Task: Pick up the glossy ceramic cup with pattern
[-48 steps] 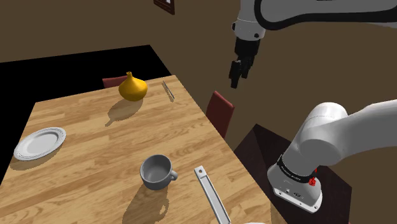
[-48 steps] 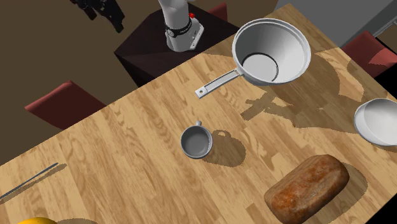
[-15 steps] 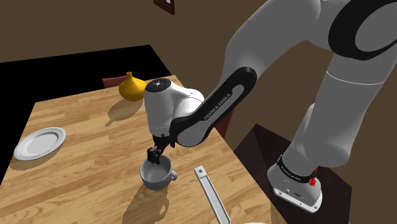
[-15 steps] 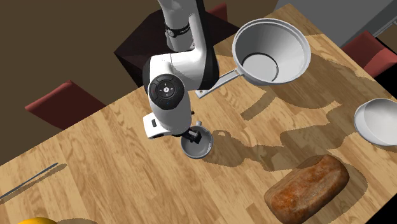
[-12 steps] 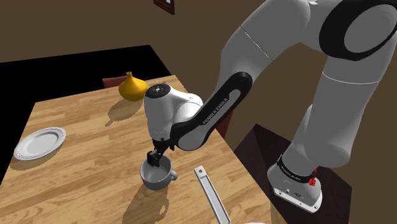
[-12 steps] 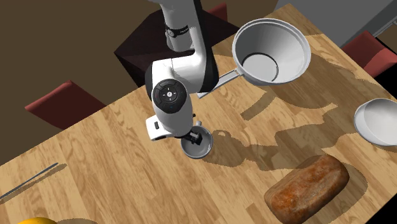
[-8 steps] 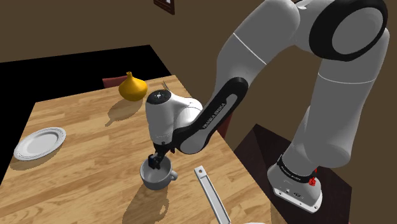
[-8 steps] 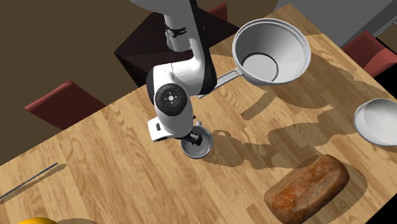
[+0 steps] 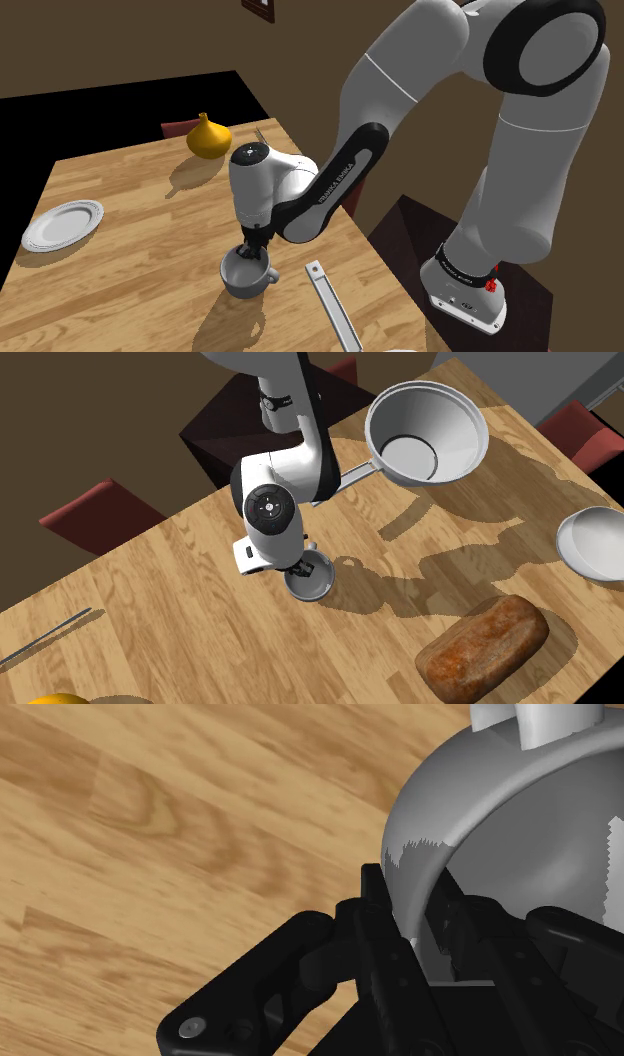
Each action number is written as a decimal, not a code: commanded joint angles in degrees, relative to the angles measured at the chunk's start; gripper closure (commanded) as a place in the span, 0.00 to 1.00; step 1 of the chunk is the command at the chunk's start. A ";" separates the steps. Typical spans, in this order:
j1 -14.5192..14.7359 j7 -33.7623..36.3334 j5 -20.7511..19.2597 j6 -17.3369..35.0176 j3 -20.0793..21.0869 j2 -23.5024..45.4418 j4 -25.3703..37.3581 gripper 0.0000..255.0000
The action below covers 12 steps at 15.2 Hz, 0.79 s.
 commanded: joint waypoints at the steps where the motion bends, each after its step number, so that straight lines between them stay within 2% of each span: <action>1: -0.01 0.00 0.00 0.02 -0.01 0.03 0.00 1.00; 3: 0.02 0.04 -0.04 0.02 -0.03 0.09 0.05 1.00; 12: -1.48 -3.77 5.29 -6.07 2.12 -6.03 0.74 1.00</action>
